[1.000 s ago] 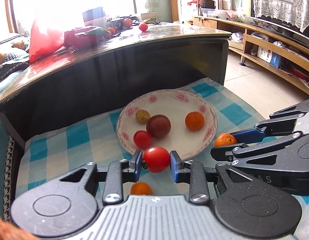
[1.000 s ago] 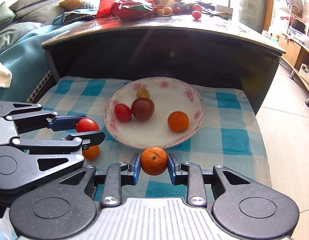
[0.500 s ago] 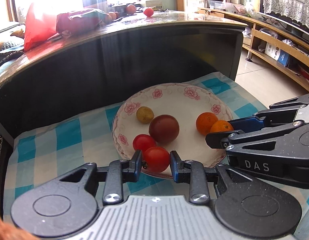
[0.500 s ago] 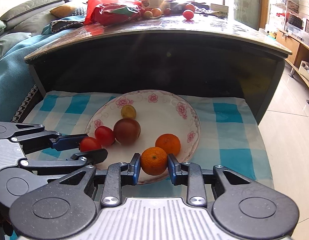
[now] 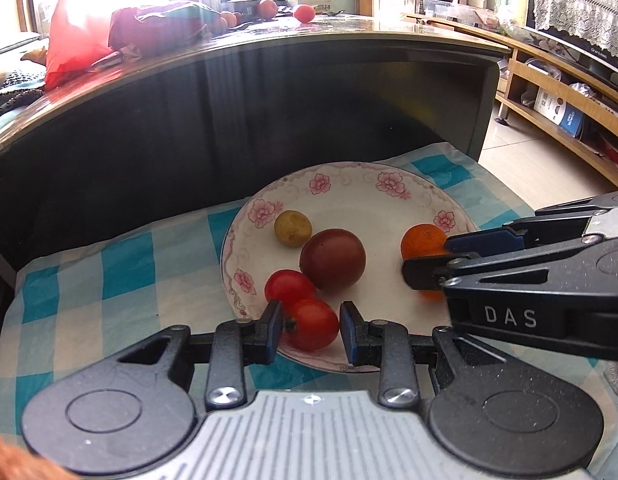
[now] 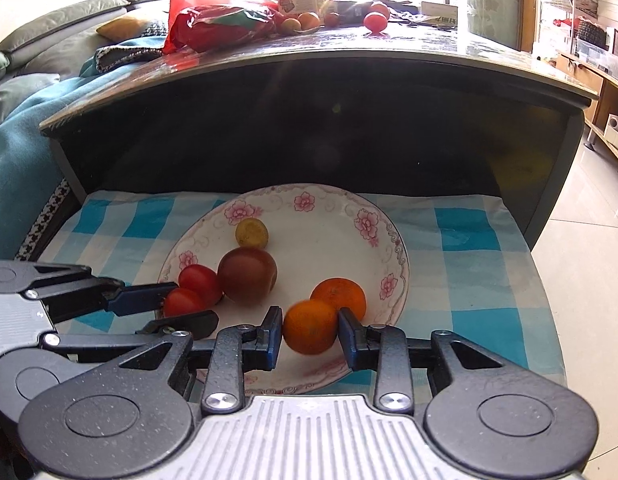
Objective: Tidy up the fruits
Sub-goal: 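Open the left tool over the bowl while the right tool releases the orange into it, then move both open tools back from the bowl toward the last orange and brown fruit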
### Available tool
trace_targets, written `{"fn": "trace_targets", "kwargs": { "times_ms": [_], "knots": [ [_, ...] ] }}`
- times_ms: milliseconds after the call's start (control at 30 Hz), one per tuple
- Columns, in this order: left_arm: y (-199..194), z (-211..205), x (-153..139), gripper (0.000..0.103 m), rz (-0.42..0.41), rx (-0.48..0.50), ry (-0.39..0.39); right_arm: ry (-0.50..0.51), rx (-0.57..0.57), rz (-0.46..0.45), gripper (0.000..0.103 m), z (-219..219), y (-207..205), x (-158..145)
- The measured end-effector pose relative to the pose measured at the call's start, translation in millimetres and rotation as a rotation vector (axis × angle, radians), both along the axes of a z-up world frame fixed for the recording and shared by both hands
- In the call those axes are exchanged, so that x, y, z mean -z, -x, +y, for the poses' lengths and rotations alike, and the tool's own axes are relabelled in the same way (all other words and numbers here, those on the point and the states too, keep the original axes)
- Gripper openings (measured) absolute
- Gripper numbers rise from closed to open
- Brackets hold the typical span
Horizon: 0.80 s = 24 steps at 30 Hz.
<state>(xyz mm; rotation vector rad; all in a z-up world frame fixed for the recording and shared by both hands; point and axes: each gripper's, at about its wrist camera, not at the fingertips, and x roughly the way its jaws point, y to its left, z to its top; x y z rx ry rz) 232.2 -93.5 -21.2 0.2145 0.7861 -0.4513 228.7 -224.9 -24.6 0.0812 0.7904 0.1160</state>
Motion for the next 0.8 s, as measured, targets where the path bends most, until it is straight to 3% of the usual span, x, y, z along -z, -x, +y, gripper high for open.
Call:
{"fn": "trace_targets", "kwargs": {
  "times_ms": [100, 533, 800],
  "knots": [
    [0, -1, -1, 0.043, -0.002, 0.001, 0.001, -0.029, -0.006, -0.012, 0.039, 0, 0, -3],
    [8, 15, -28, 0.043, -0.05, -0.04, 0.039, -0.027, 0.023, -0.056, 0.039, -4, 9, -20],
    [17, 31, -39, 0.043, -0.05, -0.068, 0.03, -0.014, -0.022, -0.037, 0.039, 10, 32, -22]
  ]
}}
